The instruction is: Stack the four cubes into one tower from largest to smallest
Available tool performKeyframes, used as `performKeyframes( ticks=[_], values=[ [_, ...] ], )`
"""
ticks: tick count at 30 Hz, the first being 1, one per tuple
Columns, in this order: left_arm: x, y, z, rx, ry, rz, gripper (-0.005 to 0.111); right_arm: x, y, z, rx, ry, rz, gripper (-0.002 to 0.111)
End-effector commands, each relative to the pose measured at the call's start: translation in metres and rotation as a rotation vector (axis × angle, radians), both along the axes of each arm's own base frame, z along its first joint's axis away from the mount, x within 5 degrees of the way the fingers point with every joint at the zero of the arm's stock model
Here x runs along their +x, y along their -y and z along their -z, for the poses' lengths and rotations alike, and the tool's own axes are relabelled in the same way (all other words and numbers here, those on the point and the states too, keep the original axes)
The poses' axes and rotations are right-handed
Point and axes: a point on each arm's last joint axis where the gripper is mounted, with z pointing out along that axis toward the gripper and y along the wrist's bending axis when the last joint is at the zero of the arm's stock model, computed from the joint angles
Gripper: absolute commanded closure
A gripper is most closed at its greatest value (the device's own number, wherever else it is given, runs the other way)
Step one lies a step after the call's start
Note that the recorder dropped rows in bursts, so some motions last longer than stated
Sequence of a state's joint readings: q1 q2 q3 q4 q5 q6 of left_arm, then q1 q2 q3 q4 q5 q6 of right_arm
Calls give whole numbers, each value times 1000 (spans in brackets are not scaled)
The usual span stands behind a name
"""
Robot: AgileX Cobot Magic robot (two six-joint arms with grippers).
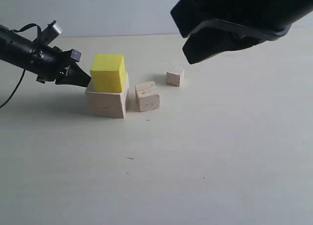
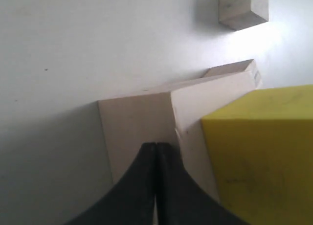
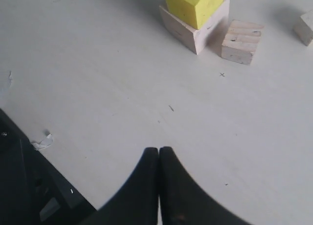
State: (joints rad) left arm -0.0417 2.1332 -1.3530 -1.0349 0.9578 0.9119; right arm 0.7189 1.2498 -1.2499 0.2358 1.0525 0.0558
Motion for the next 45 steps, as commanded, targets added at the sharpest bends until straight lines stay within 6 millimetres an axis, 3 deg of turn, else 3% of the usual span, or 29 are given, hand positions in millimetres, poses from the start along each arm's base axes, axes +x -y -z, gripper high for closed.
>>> performKeyframes(
  ticks=[1,9,19,30,36,40,45],
  values=[
    [-5,21,-7,-16,18,41,107,1,3,-1,-14,28,8,108],
    [-8,32,-6,-14,14,63,107,1,4,-1,-18,29,8,108],
    [-24,37,11,-57,-20,43,107,1,4,-1,-20,31,8,108],
    [-22,39,9,-94,-12,18,107,-1,5,0,-47,24,-17,108],
    [-24,39,8,-106,-18,32,107,2,8,1,-117,112,-110,108],
    [-25,39,-3,-92,12,51,107,6,13,2,-181,165,-104,108],
    [-28,33,-32,-33,102,55,107,16,14,14,-287,205,-140,108]
  ],
)
